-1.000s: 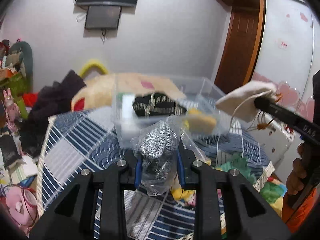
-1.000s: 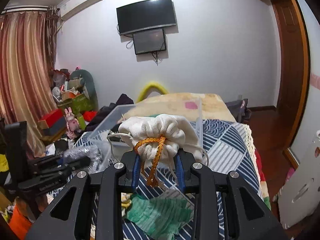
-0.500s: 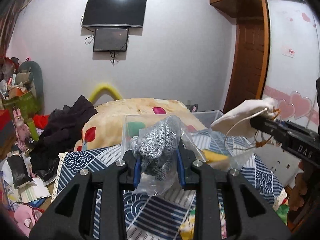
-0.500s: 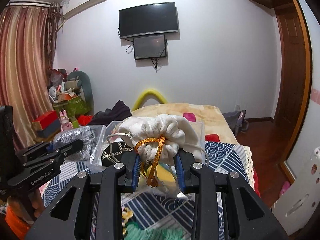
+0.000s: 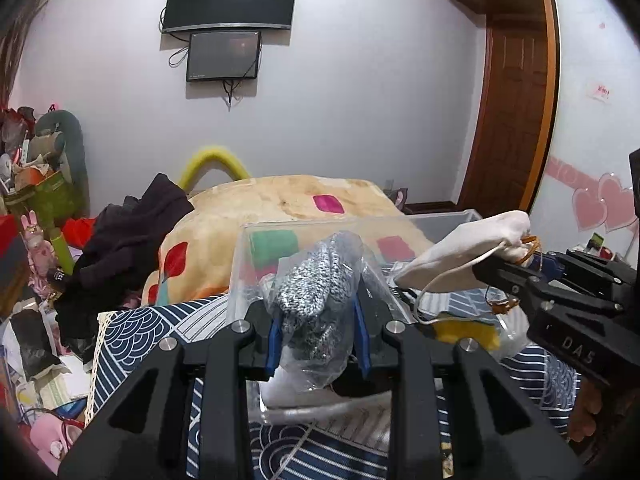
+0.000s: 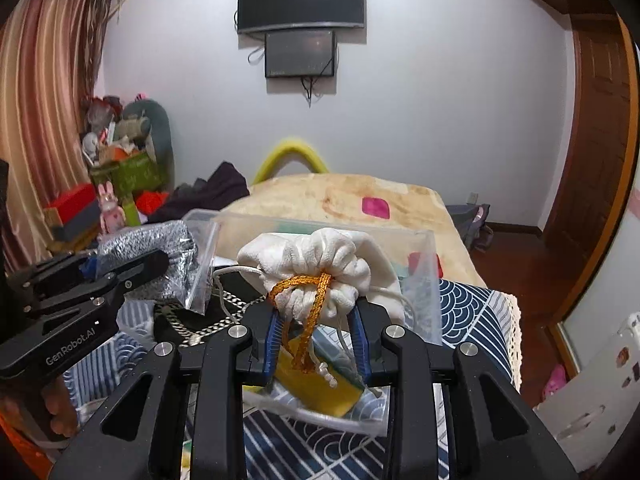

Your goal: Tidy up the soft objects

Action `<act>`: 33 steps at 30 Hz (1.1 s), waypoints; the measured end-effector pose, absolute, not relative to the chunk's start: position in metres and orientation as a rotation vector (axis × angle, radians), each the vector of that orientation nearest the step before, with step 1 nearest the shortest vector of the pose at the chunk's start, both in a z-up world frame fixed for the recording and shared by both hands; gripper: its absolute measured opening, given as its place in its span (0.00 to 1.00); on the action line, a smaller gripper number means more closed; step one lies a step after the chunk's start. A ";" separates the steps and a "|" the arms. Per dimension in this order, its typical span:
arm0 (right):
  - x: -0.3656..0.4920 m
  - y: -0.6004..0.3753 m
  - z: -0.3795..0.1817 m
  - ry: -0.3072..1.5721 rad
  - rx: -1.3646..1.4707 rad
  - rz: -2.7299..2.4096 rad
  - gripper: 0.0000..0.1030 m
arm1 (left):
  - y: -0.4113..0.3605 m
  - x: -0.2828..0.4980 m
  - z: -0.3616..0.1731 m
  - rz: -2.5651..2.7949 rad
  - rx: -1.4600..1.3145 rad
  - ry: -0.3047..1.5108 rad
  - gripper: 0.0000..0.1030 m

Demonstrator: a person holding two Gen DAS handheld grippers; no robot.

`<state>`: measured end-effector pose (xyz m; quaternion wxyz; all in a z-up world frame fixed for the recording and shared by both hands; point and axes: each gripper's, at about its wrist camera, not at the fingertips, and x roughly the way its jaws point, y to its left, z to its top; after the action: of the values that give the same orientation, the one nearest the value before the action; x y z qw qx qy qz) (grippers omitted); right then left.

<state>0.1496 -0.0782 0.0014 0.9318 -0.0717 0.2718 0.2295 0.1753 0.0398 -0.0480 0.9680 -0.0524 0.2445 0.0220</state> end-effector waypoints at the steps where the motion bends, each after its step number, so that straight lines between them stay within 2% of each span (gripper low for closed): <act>1: 0.151 -0.076 -0.001 0.564 -0.155 0.469 0.26 | 0.038 0.179 -0.050 0.048 -0.099 0.498 0.28; 9: 0.167 -0.066 -0.015 0.630 -0.201 0.448 0.26 | 0.034 0.198 -0.066 0.070 -0.067 0.558 0.30; 12: 0.172 -0.066 -0.019 0.665 -0.205 0.457 0.26 | 0.032 0.198 -0.067 0.072 -0.055 0.570 0.37; 16: 0.172 -0.070 -0.025 0.694 -0.205 0.463 0.28 | 0.031 0.196 -0.069 0.066 -0.047 0.587 0.56; 19: 0.166 -0.074 -0.022 0.692 -0.209 0.468 0.29 | 0.031 0.191 -0.068 0.049 -0.068 0.592 0.59; 23: 0.159 -0.083 -0.016 0.684 -0.213 0.474 0.37 | 0.033 0.182 -0.065 0.030 -0.081 0.593 0.63; 27: 0.145 -0.096 -0.009 0.648 -0.194 0.479 0.54 | 0.038 0.164 -0.056 0.022 -0.112 0.565 0.69; 33: 0.126 -0.114 0.000 0.607 -0.141 0.500 0.68 | 0.040 0.135 -0.045 0.010 -0.117 0.521 0.79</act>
<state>0.1256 -0.1138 -0.0002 0.9212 -0.0686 0.2956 0.2435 0.1347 0.0400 -0.0451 0.9645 -0.0580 0.2574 0.0049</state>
